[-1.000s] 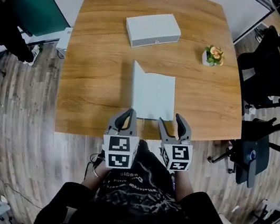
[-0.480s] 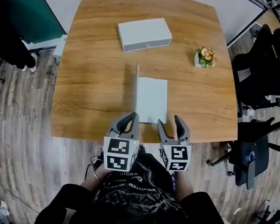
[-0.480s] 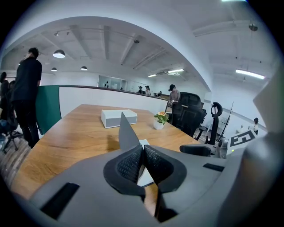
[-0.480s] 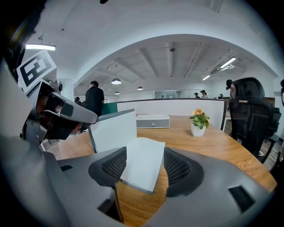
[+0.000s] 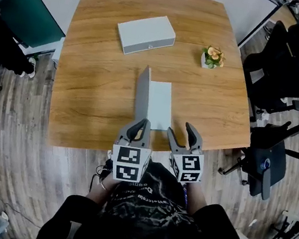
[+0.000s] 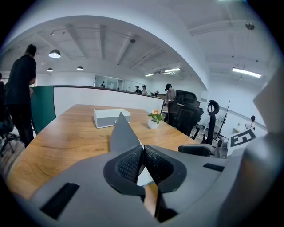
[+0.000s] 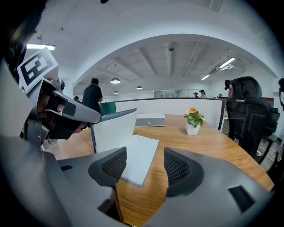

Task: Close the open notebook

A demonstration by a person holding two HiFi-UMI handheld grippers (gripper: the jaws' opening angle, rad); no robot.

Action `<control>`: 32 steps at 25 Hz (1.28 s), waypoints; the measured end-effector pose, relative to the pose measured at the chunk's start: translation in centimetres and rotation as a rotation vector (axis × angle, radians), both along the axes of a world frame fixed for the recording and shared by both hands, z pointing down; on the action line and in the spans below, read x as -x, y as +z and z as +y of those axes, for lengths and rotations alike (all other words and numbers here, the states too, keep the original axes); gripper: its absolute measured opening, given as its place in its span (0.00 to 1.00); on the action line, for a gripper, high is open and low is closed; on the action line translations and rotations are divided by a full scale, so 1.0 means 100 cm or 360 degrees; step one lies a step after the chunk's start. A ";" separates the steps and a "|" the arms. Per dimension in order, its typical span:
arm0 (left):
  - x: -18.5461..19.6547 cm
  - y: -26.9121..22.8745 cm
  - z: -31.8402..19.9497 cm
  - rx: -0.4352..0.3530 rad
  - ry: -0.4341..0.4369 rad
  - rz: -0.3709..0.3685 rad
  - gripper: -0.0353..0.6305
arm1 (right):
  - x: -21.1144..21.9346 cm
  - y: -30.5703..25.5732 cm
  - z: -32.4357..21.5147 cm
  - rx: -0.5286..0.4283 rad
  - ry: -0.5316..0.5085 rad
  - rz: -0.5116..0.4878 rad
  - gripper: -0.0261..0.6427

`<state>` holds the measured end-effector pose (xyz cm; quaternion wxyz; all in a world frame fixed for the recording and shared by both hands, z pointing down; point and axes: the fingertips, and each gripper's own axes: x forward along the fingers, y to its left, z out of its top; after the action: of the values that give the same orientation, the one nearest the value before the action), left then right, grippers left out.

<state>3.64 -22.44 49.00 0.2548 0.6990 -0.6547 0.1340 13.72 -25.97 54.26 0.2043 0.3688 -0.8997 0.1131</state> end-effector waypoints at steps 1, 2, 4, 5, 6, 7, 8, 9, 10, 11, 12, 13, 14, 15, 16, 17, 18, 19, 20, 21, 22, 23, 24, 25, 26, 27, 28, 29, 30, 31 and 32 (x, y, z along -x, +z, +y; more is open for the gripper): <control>-0.003 0.001 -0.001 0.0001 0.0011 -0.0005 0.10 | -0.002 0.001 0.000 0.0000 0.0002 0.0002 0.42; -0.006 0.002 -0.003 0.0003 0.0023 -0.0013 0.10 | -0.004 0.001 0.000 -0.0001 0.0005 0.0001 0.42; -0.012 0.006 -0.006 0.0006 0.0048 -0.0023 0.10 | -0.007 0.002 0.000 -0.0003 0.0013 -0.0006 0.42; -0.015 0.008 -0.008 0.0008 0.0060 -0.0024 0.10 | -0.009 0.002 0.000 0.0001 0.0016 -0.0010 0.42; -0.019 0.010 -0.009 0.0011 0.0072 -0.0024 0.10 | -0.011 0.003 0.000 0.0005 0.0020 -0.0011 0.42; -0.022 0.012 -0.011 0.0016 0.0085 -0.0025 0.10 | -0.013 0.004 0.000 0.0008 0.0025 -0.0007 0.42; -0.025 0.014 -0.013 0.0022 0.0098 -0.0030 0.10 | -0.016 0.006 0.000 0.0008 0.0030 0.0001 0.42; -0.028 0.017 -0.014 0.0027 0.0112 -0.0038 0.10 | -0.018 0.007 -0.001 0.0007 0.0036 0.0011 0.42; -0.031 0.019 -0.016 0.0033 0.0126 -0.0049 0.10 | -0.021 0.008 -0.001 0.0006 0.0041 0.0019 0.42; -0.034 0.021 -0.017 0.0039 0.0140 -0.0059 0.10 | -0.023 0.009 -0.001 0.0007 0.0048 0.0024 0.42; -0.037 0.023 -0.019 0.0046 0.0154 -0.0066 0.10 | -0.026 0.009 -0.002 0.0007 0.0056 0.0026 0.42; -0.040 0.025 -0.020 0.0054 0.0169 -0.0069 0.10 | -0.028 0.009 -0.002 0.0009 0.0064 0.0027 0.42; -0.043 0.028 -0.022 0.0064 0.0182 -0.0067 0.10 | -0.030 0.010 -0.003 0.0010 0.0073 0.0028 0.42; -0.045 0.031 -0.023 0.0076 0.0192 -0.0060 0.10 | -0.032 0.010 -0.003 0.0011 0.0081 0.0031 0.42; -0.046 0.034 -0.024 0.0089 0.0200 -0.0047 0.10 | -0.034 0.011 -0.004 0.0013 0.0090 0.0035 0.42; -0.048 0.037 -0.025 0.0102 0.0207 -0.0030 0.10 | -0.036 0.012 -0.004 0.0015 0.0099 0.0042 0.42; -0.050 0.040 -0.026 0.0115 0.0216 -0.0016 0.10 | -0.038 0.013 -0.005 0.0017 0.0106 0.0048 0.42; -0.052 0.043 -0.027 0.0128 0.0228 -0.0004 0.10 | -0.039 0.013 -0.005 0.0019 0.0112 0.0049 0.42; -0.054 0.045 -0.028 0.0143 0.0243 0.0005 0.10 | -0.040 0.013 -0.005 0.0022 0.0117 0.0048 0.42; -0.057 0.048 -0.029 0.0157 0.0258 0.0010 0.10 | -0.041 0.013 -0.005 0.0026 0.0123 0.0048 0.42; -0.059 0.051 -0.031 0.0171 0.0274 0.0012 0.10 | -0.042 0.014 -0.005 0.0031 0.0128 0.0050 0.42; -0.062 0.055 -0.032 0.0186 0.0291 0.0011 0.10 | -0.043 0.014 -0.005 0.0035 0.0133 0.0054 0.42; -0.065 0.059 -0.033 0.0203 0.0308 0.0010 0.10 | -0.044 0.015 -0.004 0.0039 0.0137 0.0058 0.42; -0.067 0.063 -0.034 0.0221 0.0322 0.0012 0.10 | -0.045 0.015 -0.004 0.0041 0.0142 0.0064 0.42; -0.070 0.068 -0.035 0.0242 0.0334 0.0018 0.10 | -0.047 0.016 -0.003 0.0043 0.0146 0.0069 0.42; -0.072 0.074 -0.035 0.0268 0.0344 0.0028 0.10 | -0.048 0.017 -0.003 0.0045 0.0151 0.0074 0.42; -0.075 0.079 -0.036 0.0295 0.0352 0.0038 0.10 | -0.050 0.018 -0.004 0.0047 0.0157 0.0079 0.42; -0.077 0.085 -0.037 0.0317 0.0360 0.0044 0.10 | -0.052 0.019 -0.004 0.0050 0.0163 0.0083 0.42; -0.079 0.089 -0.038 0.0331 0.0368 0.0044 0.10 | -0.054 0.020 -0.004 0.0053 0.0170 0.0087 0.42; -0.082 0.093 -0.041 0.0338 0.0376 0.0042 0.10 | -0.056 0.021 -0.005 0.0057 0.0176 0.0091 0.42; -0.084 0.096 -0.043 0.0343 0.0382 0.0038 0.10 | -0.058 0.023 -0.005 0.0060 0.0181 0.0095 0.42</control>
<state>12.03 -26.78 58.62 0.3181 0.7423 -0.5453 0.2247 19.53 -26.51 56.51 0.2311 0.4186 -0.8685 0.1306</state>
